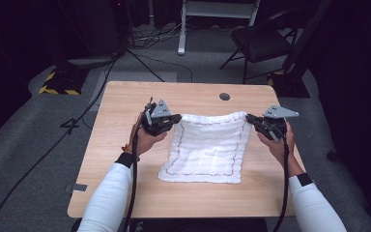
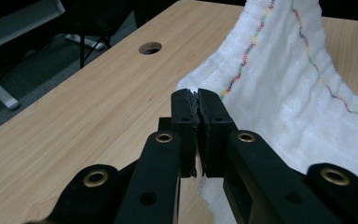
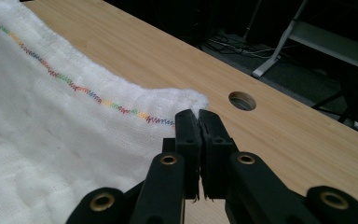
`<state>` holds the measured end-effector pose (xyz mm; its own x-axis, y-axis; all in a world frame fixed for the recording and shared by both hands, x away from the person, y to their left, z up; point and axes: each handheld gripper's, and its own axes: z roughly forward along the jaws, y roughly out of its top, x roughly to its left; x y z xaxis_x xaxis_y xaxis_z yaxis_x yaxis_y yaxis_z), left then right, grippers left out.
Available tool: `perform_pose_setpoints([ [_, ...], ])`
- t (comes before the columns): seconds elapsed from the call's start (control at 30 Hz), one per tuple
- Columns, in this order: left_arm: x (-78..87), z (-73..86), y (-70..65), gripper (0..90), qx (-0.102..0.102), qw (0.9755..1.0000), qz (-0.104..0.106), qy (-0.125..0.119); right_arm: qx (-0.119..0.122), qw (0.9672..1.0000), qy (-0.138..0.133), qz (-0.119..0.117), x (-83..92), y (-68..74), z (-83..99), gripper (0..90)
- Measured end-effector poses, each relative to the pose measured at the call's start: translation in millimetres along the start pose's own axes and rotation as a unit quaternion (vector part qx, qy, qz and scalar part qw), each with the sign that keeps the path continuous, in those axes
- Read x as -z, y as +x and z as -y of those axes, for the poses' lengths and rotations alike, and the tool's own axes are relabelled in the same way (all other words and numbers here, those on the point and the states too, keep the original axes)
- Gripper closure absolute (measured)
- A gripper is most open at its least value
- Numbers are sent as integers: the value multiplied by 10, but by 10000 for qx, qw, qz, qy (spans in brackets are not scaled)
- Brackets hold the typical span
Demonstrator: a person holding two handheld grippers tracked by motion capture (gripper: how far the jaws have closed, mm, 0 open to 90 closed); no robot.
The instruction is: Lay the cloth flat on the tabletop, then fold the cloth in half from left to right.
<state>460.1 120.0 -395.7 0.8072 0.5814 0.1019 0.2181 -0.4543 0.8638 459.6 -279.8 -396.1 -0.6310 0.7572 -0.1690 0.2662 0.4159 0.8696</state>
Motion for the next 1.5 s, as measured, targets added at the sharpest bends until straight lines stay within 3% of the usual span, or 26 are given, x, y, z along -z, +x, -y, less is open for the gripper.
perform_pose_setpoints([
  [0.33,-12,-110,142,860,-41,9997,-239,62,105,9998,-16,165,-53,-14,-162,875],
  [0.43,-50,-113,176,860,-43,9995,-289,91,-8,9998,-30,172,-84,-44,-194,874],
  [1.03,-292,-75,350,859,47,9982,-451,384,-8,9996,131,258,-423,-144,-212,874],
  [1.3,-509,-62,461,858,82,9957,-628,681,-102,9987,388,314,-677,-198,-141,873],
  [1.5,-708,46,519,857,172,9919,-725,1030,-32,9973,652,339,-868,-212,-144,869],
])
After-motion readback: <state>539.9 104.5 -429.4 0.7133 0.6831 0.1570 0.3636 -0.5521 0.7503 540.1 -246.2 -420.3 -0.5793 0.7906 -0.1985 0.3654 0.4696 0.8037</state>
